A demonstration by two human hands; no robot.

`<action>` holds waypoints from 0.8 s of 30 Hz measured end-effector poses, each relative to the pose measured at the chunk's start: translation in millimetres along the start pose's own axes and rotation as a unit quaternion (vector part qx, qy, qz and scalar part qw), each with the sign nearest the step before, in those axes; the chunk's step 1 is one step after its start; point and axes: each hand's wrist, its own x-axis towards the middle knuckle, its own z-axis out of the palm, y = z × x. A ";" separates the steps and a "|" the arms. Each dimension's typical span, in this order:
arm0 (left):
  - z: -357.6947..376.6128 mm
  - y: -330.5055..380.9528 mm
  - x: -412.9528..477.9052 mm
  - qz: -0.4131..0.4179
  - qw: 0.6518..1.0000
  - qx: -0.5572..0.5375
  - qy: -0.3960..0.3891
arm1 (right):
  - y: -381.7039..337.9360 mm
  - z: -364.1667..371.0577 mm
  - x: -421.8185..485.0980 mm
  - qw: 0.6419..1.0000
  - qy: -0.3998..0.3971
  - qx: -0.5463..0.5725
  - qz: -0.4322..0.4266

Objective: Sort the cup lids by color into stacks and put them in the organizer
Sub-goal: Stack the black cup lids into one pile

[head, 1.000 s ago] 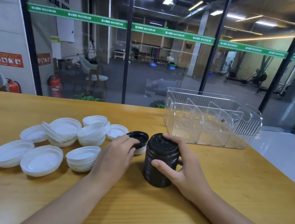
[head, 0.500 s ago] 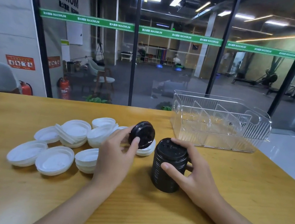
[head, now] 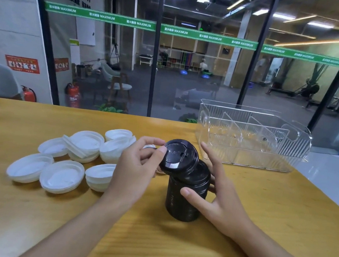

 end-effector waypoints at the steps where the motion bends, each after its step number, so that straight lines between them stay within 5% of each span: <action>1: -0.3 0.8 -0.2 0.003 1.000 0.008 -0.004 | -0.9 0.4 -0.4 1.000 -0.007 0.000 -0.006; 12: 1.4 -2.8 -9.5 0.049 0.983 0.148 -0.097 | -7.0 4.1 -2.2 0.999 -0.014 0.017 -0.027; 24: -6.8 1.4 -10.9 0.039 0.978 0.082 -0.187 | -8.8 2.9 -3.3 1.000 -0.021 0.012 -0.013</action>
